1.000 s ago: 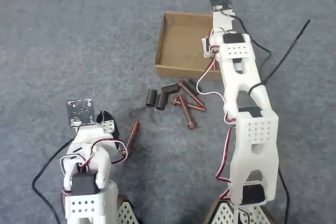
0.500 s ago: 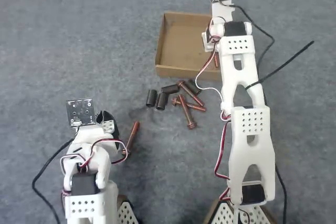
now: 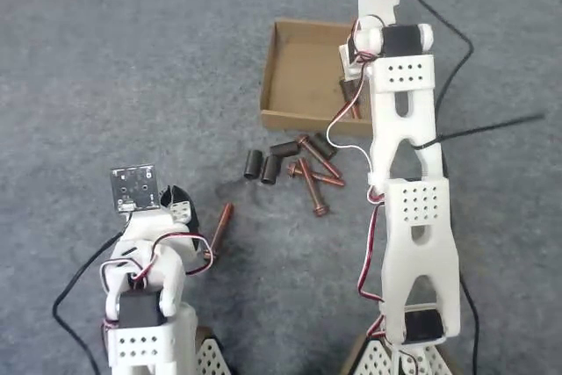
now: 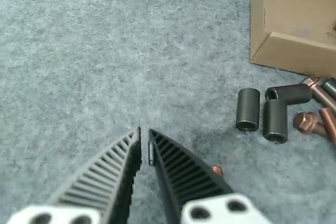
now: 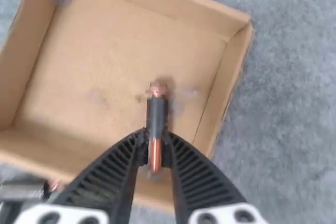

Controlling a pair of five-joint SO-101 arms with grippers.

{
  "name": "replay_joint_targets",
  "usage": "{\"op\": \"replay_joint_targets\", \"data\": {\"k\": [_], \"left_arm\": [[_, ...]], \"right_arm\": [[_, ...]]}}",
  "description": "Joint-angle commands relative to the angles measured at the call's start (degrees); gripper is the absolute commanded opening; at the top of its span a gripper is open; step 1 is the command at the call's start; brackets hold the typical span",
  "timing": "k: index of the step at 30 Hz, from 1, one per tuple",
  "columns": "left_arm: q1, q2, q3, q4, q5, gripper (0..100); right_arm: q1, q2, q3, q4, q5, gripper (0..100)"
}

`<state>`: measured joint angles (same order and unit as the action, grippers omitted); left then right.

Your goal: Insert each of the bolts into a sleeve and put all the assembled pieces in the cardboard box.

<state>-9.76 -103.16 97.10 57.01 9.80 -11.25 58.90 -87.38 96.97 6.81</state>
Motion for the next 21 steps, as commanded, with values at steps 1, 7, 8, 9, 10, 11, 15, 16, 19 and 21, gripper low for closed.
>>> {"op": "replay_joint_targets", "data": {"k": [1, 7, 8, 9, 10, 11, 15, 16, 19, 21], "left_arm": [[0.09, -0.53, -0.57, 0.00, -0.62, 3], [0.09, -0.53, -0.57, 0.09, -0.62, 3], [0.09, -0.53, -0.57, 0.09, -0.62, 3], [0.09, -0.53, -0.57, 0.09, -0.62, 3], [0.09, -0.53, -0.57, 0.09, -0.62, 3], [0.09, -0.53, -0.57, 0.09, -0.62, 3], [0.09, -0.53, -0.57, 0.09, -0.62, 3], [0.09, -0.53, -0.57, 0.09, -0.62, 3], [0.09, -0.53, -0.57, 0.09, -0.62, 3], [0.09, -0.53, -0.57, 0.18, -0.62, 3]], "right_arm": [[-2.24, -1.89, -9.32, 6.29, -2.64, 0.6], [-2.07, -9.01, -5.27, 6.29, -8.35, 0.6], [-2.07, -10.51, -3.87, 6.29, -8.35, 0.6], [-2.15, -11.82, -2.37, 6.29, -8.35, 0.6], [-2.15, -13.41, -0.26, 6.29, -8.35, 0.6], [-2.15, -14.99, 2.20, 6.29, -8.35, 0.6], [-2.15, -23.08, 13.01, 6.29, -8.35, 0.6], [-2.15, -25.27, 15.74, 6.29, -8.44, 0.6], [-3.47, -31.78, 24.44, 6.29, -8.44, 0.6], [-4.79, -36.18, 30.42, 6.29, -8.44, 0.6]]}}
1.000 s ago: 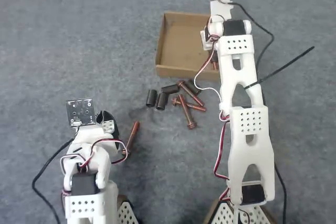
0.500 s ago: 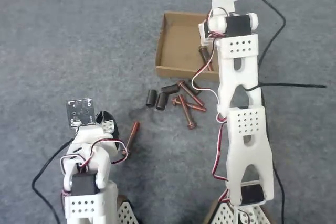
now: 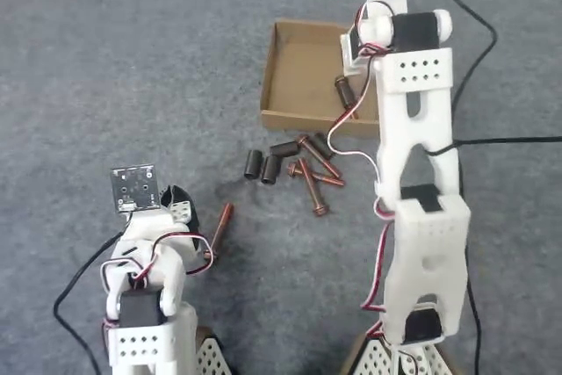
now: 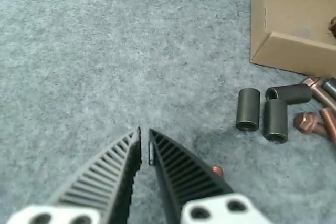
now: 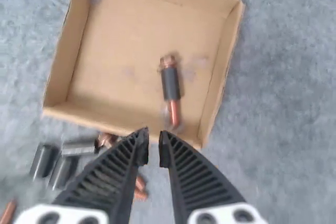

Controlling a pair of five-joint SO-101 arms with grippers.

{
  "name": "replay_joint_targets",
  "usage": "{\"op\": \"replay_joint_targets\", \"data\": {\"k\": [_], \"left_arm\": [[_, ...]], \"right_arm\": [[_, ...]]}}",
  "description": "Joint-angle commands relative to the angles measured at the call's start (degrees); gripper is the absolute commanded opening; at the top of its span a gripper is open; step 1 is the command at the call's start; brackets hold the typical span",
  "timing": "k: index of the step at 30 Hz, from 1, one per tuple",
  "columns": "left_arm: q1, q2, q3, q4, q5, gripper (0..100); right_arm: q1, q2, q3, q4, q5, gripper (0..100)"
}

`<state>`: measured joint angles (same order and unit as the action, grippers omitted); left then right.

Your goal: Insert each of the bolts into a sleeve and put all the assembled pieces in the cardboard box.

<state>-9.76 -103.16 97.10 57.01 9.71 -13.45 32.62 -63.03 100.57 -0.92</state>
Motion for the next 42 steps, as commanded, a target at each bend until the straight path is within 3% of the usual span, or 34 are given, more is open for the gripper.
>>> {"op": "replay_joint_targets", "data": {"k": [1, 11, 20, 28, 40, 42], "left_arm": [[0.09, -0.53, -0.57, 0.18, -0.53, 3], [0.09, -0.53, -0.57, 0.26, -0.53, 3], [0.09, -0.53, -0.57, 0.35, -0.53, 3], [0.09, -0.53, -0.57, 0.35, -0.53, 3], [0.09, -0.53, -0.57, 0.35, -0.53, 3], [0.09, -0.53, -0.57, 0.35, -0.53, 3]], "right_arm": [[-3.47, -12.09, 8.97, 2.68, -0.79, 0.6], [-15.43, -29.05, 31.65, 2.15, -15.74, 0.6], [-22.29, -30.02, 43.34, 0.40, -22.77, 1.0], [-22.55, -21.93, 52.04, -9.80, -23.38, 1.1], [-24.75, -10.51, 52.22, -22.64, -22.68, 1.3], [-25.80, -9.98, 52.22, -23.43, -21.19, 5.0]]}}
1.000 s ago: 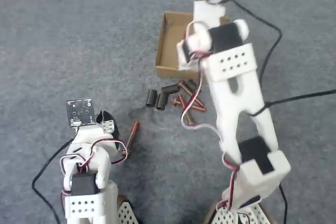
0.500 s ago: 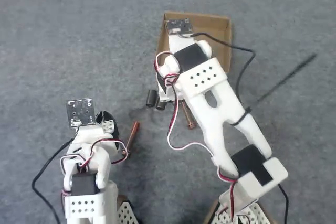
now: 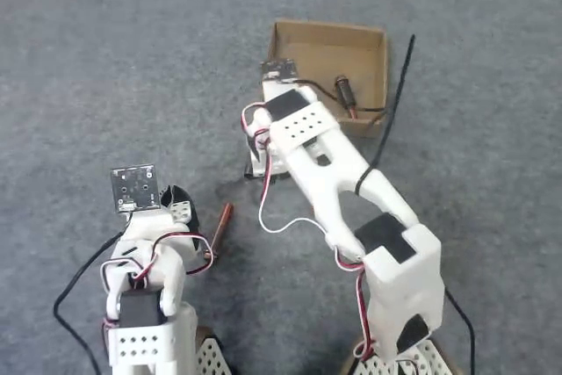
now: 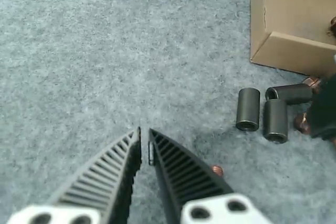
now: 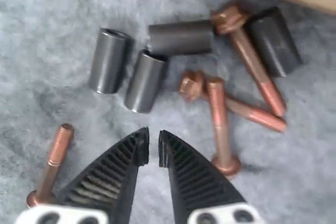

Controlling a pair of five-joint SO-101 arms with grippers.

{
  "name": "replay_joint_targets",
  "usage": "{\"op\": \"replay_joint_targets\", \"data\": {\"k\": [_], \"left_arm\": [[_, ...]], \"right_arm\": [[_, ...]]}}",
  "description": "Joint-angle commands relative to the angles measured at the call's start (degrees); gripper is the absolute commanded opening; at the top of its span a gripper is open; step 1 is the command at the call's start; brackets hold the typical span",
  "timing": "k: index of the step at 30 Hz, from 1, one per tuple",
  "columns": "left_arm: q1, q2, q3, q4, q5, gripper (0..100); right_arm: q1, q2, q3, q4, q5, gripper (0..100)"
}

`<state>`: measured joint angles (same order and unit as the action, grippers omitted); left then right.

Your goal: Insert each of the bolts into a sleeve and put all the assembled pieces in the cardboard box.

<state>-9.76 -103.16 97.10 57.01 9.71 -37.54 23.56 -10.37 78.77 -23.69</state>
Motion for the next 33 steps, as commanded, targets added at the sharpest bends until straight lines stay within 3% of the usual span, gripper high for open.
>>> {"op": "replay_joint_targets", "data": {"k": [1, 4, 23, 33], "left_arm": [[0.09, -0.53, -0.57, 0.35, -0.53, 3], [0.09, -0.53, -0.57, 0.35, -0.53, 3], [0.09, -0.53, -0.57, 0.35, -0.62, 3], [0.09, -0.53, -0.57, 0.35, -0.62, 3]], "right_arm": [[-2.07, -0.84, -0.44, -1.80, 2.02, 7.8], [-2.33, -0.84, -0.44, -2.59, 1.93, 13.1], [-1.98, 9.63, -0.44, -14.11, 1.93, 9.9], [0.75, 8.92, -4.13, -10.07, 2.73, 10.1]]}}
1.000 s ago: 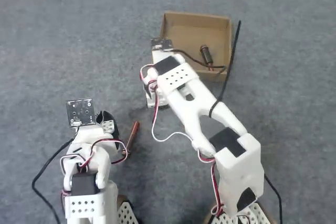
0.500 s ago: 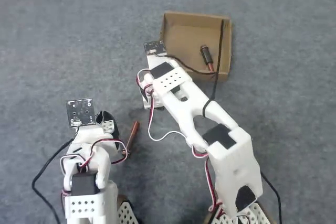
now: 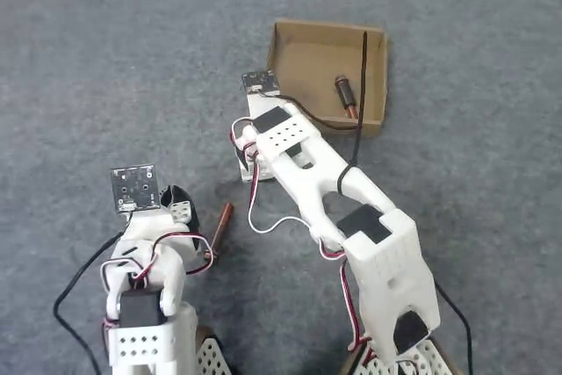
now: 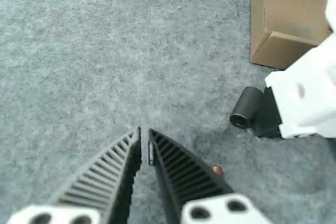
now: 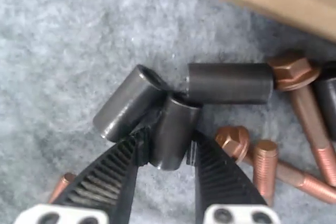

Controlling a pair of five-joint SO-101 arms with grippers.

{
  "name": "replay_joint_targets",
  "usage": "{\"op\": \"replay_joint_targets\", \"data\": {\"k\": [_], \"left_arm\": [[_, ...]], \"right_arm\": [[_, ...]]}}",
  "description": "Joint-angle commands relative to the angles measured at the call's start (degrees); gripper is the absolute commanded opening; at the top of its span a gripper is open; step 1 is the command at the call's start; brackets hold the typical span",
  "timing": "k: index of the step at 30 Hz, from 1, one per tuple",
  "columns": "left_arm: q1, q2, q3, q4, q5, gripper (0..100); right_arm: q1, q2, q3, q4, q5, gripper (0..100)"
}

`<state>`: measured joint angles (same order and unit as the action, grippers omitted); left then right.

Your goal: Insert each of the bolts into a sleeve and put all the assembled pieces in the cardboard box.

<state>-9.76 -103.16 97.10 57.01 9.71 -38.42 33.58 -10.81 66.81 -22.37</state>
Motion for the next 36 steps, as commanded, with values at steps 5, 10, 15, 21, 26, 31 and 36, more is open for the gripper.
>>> {"op": "replay_joint_targets", "data": {"k": [5, 10, 15, 21, 26, 31, 36], "left_arm": [[0.09, -0.53, -0.57, 0.26, -0.62, 3], [0.09, -0.53, -0.57, 0.26, -0.62, 3], [0.18, -0.53, -0.57, 0.18, -0.62, 3], [0.18, -0.53, -0.57, 0.18, -0.62, 3], [0.18, -0.53, -0.57, 0.18, -0.62, 3], [0.18, -0.53, -0.57, 0.18, -0.62, 3], [0.18, -0.53, -0.57, 0.18, -0.62, 3]], "right_arm": [[1.54, -1.10, -5.71, 3.38, 4.40, 10.2], [2.33, -1.45, -5.89, 3.03, 4.40, 10.2], [2.51, -1.10, -7.03, 2.77, 5.80, 10.2], [2.86, -0.40, -7.30, 0.22, 7.21, 10.2], [3.21, 3.47, -7.47, -0.57, 7.21, 10.2], [3.21, 6.73, -8.79, -0.31, 7.21, 9.8], [3.47, 6.73, -11.87, 4.62, 7.21, 0.0]]}}
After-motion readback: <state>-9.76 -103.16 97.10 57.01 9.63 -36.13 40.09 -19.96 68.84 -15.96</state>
